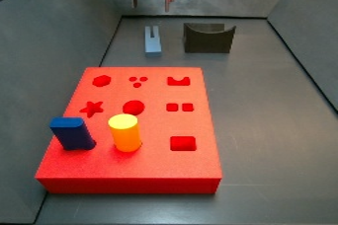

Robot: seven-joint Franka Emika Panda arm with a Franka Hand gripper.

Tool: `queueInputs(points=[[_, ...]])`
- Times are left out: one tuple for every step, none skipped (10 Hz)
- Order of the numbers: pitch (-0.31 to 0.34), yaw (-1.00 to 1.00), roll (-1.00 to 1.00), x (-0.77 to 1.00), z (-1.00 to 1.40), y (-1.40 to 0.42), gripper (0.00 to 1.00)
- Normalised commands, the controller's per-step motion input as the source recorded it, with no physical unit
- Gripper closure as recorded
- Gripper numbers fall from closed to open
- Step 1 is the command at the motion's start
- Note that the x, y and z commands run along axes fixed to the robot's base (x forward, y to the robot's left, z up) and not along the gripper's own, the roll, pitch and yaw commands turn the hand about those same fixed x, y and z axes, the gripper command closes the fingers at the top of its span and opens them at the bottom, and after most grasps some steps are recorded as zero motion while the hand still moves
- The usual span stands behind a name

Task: Pick up the double-square object. Move up. Rotate the double-square object. Place the double-square object on the fixture. Regrasp the double-square object. Move to above the board. Insert the double-square object.
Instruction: Rotate the double-square object.

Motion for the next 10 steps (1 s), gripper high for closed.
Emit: queueInputs(points=[[-0.009, 0.85, -0.01, 0.03, -0.04, 0.0, 0.0], [-0.009, 0.6, -0.01, 0.03, -0.04, 0.0, 0.0], [-0.009, 0.4, -0.01, 0.03, -0.04, 0.0, 0.0], [-0.009, 0.26, -0.01, 0.03, -0.04, 0.0, 0.0], [0.0, 0.0, 0.0, 0.0, -1.0, 0.0, 0.0], [-0.016, -0.03, 0.0, 0.01, -1.0, 0.0, 0.0], [-0.031, -0.03, -0.01, 0.02, -1.0, 0.0, 0.0], [-0.044, -0.02, -0.03, 0.03, -1.0, 0.0, 0.0], [-0.053, -0.01, -0.06, 0.04, -1.0, 0.0, 0.0], [-0.059, 0.0, -0.08, 0.04, -0.99, 0.01, 0.0]])
